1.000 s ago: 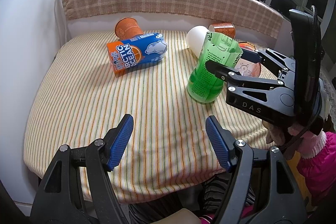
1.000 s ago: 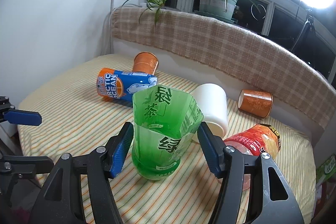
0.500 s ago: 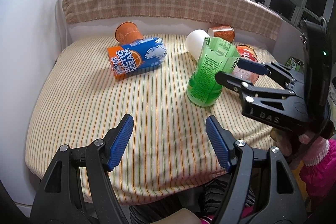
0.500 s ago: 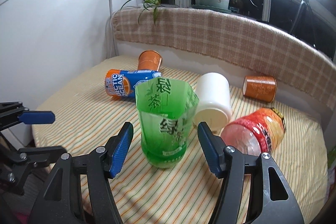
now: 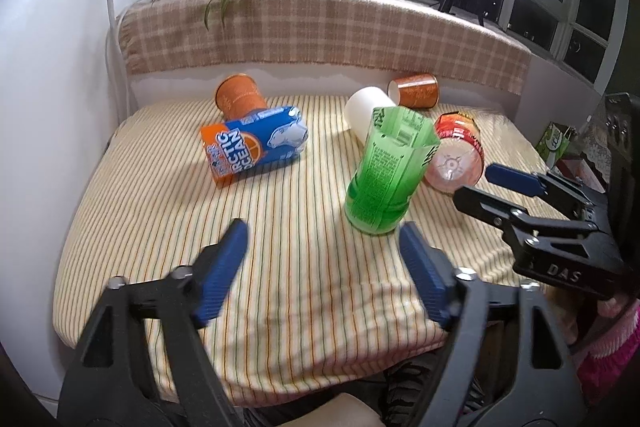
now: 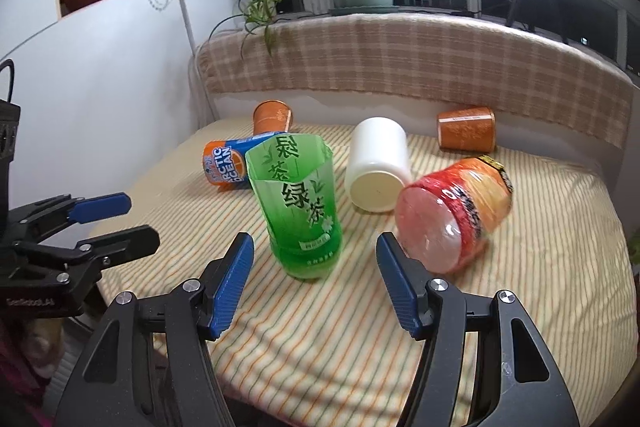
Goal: Flip cup upright
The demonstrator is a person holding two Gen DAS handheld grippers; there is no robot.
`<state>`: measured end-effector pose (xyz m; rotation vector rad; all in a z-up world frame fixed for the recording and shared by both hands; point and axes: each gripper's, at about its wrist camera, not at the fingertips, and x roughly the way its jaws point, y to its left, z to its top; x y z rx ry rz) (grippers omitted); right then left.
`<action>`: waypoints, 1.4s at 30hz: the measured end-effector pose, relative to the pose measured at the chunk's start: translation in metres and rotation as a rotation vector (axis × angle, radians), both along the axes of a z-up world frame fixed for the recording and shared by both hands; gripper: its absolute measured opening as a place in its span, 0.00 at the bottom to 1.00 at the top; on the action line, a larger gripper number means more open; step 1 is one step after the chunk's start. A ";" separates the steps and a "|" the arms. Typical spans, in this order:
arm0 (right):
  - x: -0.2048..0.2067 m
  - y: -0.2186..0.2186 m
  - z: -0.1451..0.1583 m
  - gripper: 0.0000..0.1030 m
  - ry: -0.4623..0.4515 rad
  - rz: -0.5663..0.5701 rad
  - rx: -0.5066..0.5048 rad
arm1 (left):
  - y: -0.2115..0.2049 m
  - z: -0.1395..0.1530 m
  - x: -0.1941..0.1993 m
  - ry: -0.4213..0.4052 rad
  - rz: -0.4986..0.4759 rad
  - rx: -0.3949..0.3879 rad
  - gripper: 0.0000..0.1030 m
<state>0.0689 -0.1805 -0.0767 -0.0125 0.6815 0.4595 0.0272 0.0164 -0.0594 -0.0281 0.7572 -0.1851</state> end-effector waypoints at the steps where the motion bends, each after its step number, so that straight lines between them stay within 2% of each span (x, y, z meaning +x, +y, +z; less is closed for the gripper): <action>1: -0.003 -0.003 0.002 0.62 0.001 -0.009 0.005 | -0.001 0.001 -0.001 -0.009 0.000 0.003 0.81; 7: -0.018 -0.016 0.012 0.69 -0.033 -0.062 0.013 | -0.004 0.012 -0.008 -0.080 0.008 0.006 0.82; 11: -0.029 -0.023 0.021 0.77 -0.085 -0.105 0.012 | -0.005 0.022 -0.015 -0.153 0.035 0.015 0.89; 22: -0.043 -0.035 0.041 0.82 -0.214 -0.222 -0.013 | -0.002 0.046 -0.025 -0.302 0.101 0.023 0.90; 24: -0.044 -0.038 0.043 0.83 -0.233 -0.240 -0.008 | -0.002 0.048 -0.027 -0.329 0.110 0.033 1.00; 28: -0.048 -0.042 0.047 0.92 -0.277 -0.284 -0.005 | -0.003 0.053 -0.033 -0.390 0.129 0.049 1.00; 29: -0.049 -0.042 0.048 0.96 -0.286 -0.292 -0.005 | -0.003 0.054 -0.033 -0.392 0.130 0.051 1.00; 31: -0.051 -0.043 0.050 0.99 -0.308 -0.309 0.000 | -0.003 0.054 -0.034 -0.391 0.129 0.051 1.00; 42: -0.051 -0.043 0.052 0.99 -0.335 -0.334 -0.011 | -0.003 0.054 -0.032 -0.380 0.128 0.055 1.00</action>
